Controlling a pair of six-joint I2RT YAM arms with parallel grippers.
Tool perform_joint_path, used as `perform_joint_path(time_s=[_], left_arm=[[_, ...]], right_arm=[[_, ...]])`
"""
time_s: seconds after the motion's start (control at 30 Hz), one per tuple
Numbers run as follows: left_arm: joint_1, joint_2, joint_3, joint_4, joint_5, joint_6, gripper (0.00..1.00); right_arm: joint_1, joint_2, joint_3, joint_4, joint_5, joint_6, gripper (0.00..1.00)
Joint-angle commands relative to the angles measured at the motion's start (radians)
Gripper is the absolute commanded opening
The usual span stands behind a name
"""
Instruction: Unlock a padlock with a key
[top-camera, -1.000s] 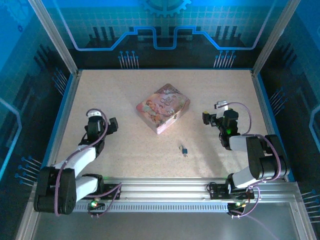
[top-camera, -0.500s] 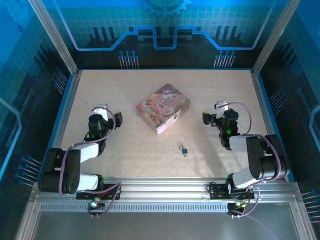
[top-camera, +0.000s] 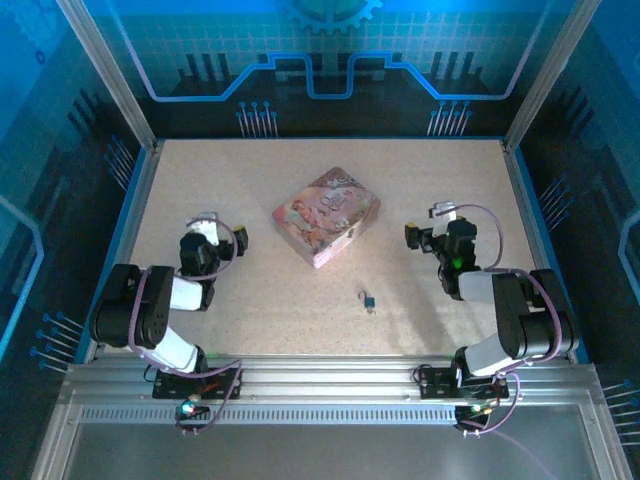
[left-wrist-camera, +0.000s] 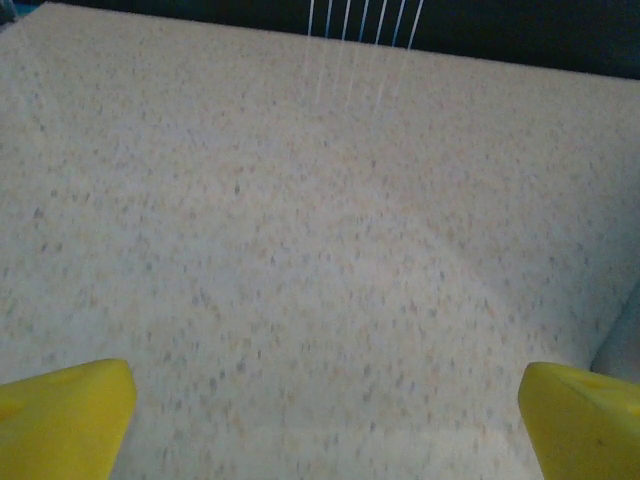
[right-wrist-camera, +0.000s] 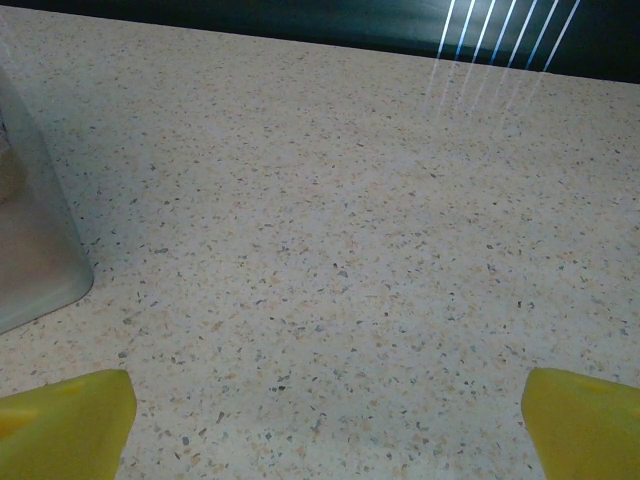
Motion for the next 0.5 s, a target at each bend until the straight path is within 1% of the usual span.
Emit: perform_joint_path(time_s=[0.0, 0.47], left_arm=[[0.007, -0.016, 0.040, -0.040, 0.036, 0.011, 0.99], [0.006, -0.015, 0.046, -0.049, 0.056, 0.022, 0.99]], right_arm=[[-0.009, 0.005, 0.010, 0.003, -0.011, 0.009, 1.00], [-0.004, 0.007, 0.014, 0.000, -0.005, 0.004, 1.00]])
